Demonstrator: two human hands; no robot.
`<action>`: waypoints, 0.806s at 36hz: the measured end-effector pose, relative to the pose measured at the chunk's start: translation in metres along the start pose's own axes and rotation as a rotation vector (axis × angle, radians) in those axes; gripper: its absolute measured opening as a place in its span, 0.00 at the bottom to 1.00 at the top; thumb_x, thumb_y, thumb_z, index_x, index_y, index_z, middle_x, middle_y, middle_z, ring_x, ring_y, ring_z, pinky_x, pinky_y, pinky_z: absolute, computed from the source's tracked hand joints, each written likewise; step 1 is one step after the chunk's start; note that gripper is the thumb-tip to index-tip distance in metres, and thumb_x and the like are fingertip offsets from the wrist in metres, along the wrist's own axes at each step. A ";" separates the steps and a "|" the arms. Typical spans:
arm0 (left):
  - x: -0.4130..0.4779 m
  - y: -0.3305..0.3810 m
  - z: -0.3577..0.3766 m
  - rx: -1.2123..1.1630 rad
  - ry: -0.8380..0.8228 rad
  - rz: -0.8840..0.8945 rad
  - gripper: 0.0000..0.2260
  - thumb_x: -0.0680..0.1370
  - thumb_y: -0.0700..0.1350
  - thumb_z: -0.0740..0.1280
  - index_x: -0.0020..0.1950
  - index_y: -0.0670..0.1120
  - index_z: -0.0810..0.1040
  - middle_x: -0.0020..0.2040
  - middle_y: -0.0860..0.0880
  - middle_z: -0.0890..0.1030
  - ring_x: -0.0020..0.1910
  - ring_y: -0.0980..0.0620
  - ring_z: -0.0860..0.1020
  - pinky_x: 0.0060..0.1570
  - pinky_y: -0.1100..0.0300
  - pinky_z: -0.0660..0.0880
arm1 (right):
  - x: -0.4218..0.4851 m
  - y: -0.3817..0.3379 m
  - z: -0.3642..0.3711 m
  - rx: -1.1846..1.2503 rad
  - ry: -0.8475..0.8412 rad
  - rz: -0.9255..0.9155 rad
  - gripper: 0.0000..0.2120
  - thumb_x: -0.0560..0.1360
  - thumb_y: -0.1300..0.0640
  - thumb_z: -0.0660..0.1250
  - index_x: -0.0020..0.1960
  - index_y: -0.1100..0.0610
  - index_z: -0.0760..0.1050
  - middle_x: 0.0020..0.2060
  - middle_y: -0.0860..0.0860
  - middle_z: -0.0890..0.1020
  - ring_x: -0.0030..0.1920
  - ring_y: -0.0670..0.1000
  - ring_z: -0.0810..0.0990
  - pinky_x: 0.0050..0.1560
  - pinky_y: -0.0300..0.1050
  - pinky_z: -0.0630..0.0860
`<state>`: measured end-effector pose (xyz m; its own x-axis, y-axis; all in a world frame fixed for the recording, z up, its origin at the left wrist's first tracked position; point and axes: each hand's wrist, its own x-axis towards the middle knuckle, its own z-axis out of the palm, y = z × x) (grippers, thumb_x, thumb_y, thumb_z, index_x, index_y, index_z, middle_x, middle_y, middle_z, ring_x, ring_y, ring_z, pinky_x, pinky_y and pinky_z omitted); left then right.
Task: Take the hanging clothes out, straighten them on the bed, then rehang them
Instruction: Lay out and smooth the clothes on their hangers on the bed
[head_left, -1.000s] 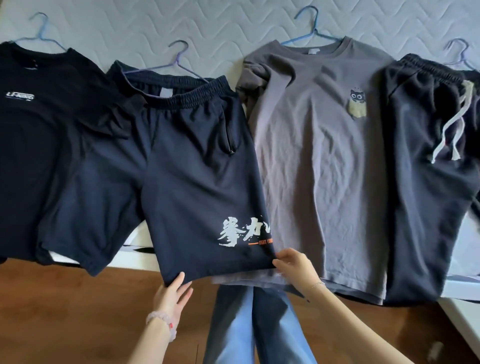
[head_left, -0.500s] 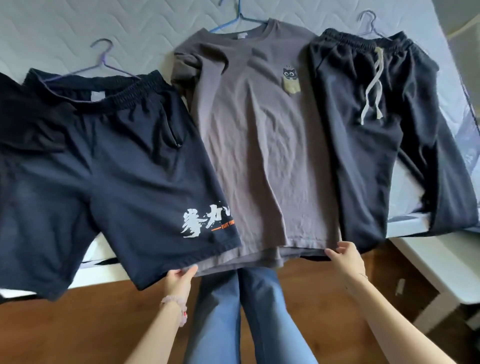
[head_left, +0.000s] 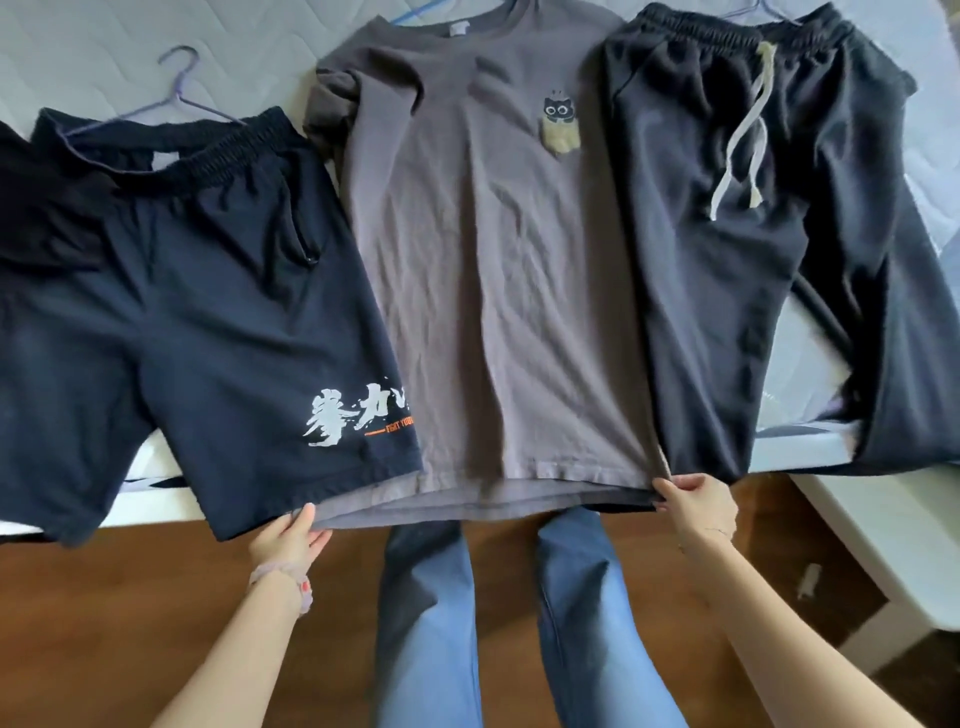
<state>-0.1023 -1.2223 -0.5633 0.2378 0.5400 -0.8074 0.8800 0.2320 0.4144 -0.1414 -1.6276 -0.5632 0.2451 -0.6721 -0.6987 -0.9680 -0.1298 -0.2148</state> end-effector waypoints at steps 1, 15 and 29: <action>-0.002 0.000 -0.002 -0.004 0.008 0.009 0.11 0.76 0.42 0.68 0.57 0.40 0.77 0.53 0.43 0.79 0.54 0.44 0.80 0.40 0.60 0.73 | 0.007 0.003 -0.012 -0.019 0.009 -0.027 0.04 0.76 0.56 0.71 0.45 0.55 0.84 0.47 0.60 0.88 0.56 0.60 0.84 0.56 0.48 0.76; -0.045 -0.039 0.034 -0.054 0.060 -0.078 0.15 0.79 0.43 0.64 0.65 0.40 0.74 0.61 0.38 0.79 0.59 0.41 0.79 0.59 0.52 0.73 | 0.070 0.014 -0.065 -0.200 -0.023 -0.196 0.13 0.74 0.55 0.69 0.33 0.57 0.75 0.32 0.58 0.81 0.38 0.59 0.79 0.35 0.45 0.66; -0.058 -0.043 0.052 -0.060 0.096 -0.303 0.21 0.79 0.47 0.63 0.67 0.36 0.69 0.57 0.42 0.78 0.54 0.45 0.77 0.59 0.53 0.72 | 0.006 0.032 -0.016 0.189 -0.110 0.069 0.10 0.79 0.54 0.69 0.44 0.60 0.76 0.35 0.54 0.76 0.37 0.53 0.75 0.40 0.44 0.72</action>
<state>-0.1329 -1.3061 -0.5564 -0.0741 0.5124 -0.8556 0.8784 0.4397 0.1873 -0.1714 -1.6472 -0.5630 0.1933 -0.5900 -0.7839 -0.9578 0.0597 -0.2811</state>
